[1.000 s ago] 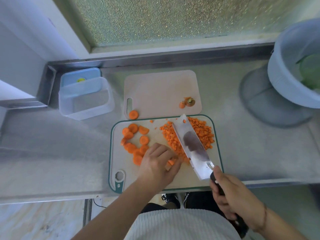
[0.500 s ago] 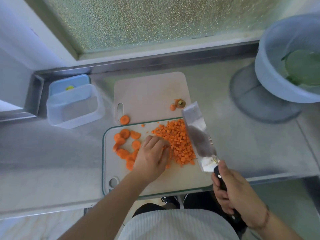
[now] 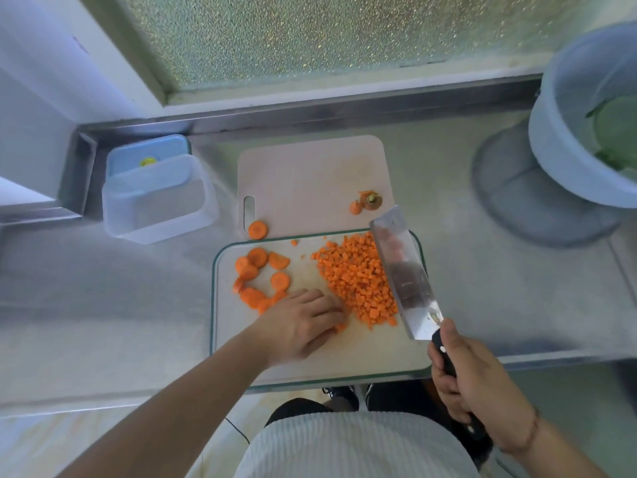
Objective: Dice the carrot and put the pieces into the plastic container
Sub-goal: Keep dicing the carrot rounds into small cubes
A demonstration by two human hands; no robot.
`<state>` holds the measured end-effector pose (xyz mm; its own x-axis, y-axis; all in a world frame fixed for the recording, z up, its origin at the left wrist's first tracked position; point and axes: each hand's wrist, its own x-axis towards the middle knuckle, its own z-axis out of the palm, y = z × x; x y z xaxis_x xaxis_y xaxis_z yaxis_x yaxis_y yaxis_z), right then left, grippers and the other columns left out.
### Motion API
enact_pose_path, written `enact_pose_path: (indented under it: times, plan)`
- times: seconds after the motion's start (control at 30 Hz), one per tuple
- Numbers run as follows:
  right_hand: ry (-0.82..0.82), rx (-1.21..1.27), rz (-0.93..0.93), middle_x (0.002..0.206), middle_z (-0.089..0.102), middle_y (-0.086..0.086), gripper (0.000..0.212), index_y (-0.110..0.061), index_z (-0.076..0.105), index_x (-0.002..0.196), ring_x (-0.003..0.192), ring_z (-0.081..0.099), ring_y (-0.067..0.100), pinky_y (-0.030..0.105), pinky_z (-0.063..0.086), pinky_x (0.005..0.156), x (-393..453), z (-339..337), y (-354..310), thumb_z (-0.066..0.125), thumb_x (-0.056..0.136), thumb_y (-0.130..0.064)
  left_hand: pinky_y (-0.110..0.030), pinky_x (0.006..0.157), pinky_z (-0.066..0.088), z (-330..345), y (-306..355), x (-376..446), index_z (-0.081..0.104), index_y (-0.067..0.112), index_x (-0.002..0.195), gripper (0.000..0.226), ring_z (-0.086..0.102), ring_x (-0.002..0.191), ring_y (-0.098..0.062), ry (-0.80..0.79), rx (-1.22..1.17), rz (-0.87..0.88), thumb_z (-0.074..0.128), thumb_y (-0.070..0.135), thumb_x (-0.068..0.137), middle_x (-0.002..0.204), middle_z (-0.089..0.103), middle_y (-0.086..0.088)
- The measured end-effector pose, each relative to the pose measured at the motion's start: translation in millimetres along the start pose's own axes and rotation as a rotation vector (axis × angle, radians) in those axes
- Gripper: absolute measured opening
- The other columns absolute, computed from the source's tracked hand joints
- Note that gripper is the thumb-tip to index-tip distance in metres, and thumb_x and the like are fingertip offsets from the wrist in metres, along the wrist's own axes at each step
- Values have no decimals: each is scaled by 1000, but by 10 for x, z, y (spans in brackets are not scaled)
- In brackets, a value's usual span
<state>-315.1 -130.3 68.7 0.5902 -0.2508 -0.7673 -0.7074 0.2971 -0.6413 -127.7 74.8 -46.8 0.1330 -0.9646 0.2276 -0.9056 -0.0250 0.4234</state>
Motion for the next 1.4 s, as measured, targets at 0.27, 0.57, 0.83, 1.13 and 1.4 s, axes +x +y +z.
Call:
enact_pose_path:
  times: [0.27, 0.57, 0.83, 1.13, 1.4]
  plan:
    - [-53, -97, -42, 53, 22, 6, 54, -9, 35, 68, 44, 15, 14, 25, 14, 45, 37, 103, 50, 33, 89, -58, -36, 77, 52, 119, 141, -122, 72, 9, 105, 19, 58, 88, -25, 131, -20, -118, 57, 20, 100, 111, 67, -7]
    - [-45, -619, -269, 47, 42, -7, 52, -17, 44, 60, 47, 39, 6, 23, 34, 51, 201, 315, 305, 31, 85, -61, -35, 68, 50, 334, 369, -294, 79, 9, 94, 23, 57, 74, -22, 442, 44, -421, 63, 25, 98, 93, 67, -4]
    - [61, -632, -384, 52, 52, -12, 46, -23, 45, 59, 49, 47, 7, 21, 33, 48, 222, 386, 351, 32, 86, -58, -33, 71, 53, 344, 407, -241, 78, 5, 101, 24, 63, 79, -23, 448, -69, -469, 68, 26, 95, 94, 67, -8]
    - [67, -685, -396, 50, 47, -4, 54, -20, 47, 60, 52, 47, 8, 28, 39, 54, 344, 355, 379, 28, 84, -64, -38, 79, 56, 282, 434, -311, 74, 4, 115, 22, 67, 93, -24, 427, -73, -394, 64, 13, 98, 106, 68, -11]
    - [16, -706, -410, 54, 50, -1, 59, -18, 47, 63, 56, 50, 10, 29, 43, 59, 375, 448, 395, 23, 82, -68, -36, 78, 53, 330, 388, -287, 76, 3, 102, 17, 64, 84, -26, 419, -92, -388, 66, 16, 98, 103, 70, -8]
